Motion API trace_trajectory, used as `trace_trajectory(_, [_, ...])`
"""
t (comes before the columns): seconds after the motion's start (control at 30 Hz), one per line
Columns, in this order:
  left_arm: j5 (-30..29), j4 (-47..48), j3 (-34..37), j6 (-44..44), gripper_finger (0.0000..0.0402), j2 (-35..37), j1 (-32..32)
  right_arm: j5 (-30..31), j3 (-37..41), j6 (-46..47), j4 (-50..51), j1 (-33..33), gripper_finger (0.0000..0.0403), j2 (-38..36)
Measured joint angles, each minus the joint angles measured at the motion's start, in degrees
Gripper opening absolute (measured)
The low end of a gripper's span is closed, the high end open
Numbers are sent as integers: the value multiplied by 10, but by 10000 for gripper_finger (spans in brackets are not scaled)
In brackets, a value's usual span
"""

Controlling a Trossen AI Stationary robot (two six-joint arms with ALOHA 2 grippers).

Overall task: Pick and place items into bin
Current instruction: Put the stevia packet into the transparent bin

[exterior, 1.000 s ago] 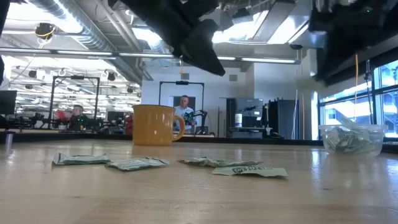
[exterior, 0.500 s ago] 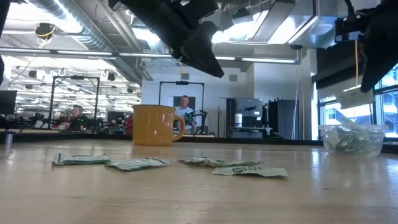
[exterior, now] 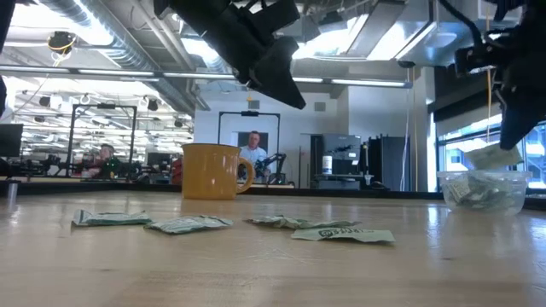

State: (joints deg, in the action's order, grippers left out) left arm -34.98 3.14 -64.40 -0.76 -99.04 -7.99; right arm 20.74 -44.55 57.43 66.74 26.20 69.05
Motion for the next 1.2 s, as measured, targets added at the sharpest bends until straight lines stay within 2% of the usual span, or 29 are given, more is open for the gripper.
trace_trajectory(0.4, [1, 1, 0, 0, 97, 0, 2, 29, 0, -9, -49, -4, 0, 103])
trace_trajectory(0.67, [1, 1, 0, 0, 97, 0, 2, 29, 1, -36, -58, -19, 4, 123])
trace_trajectory(0.83, [1, 8, 1, 0, 97, 0, 2, 30, 1, -39, -64, -22, 30, 121])
trace_trajectory(1.07, [6, 13, 1, 0, 97, 0, 2, 29, 1, -39, -59, -22, 86, 117])
trace_trajectory(1.2, [13, 24, 2, -1, 97, 0, 2, 27, -6, -37, -50, -22, 98, 92])
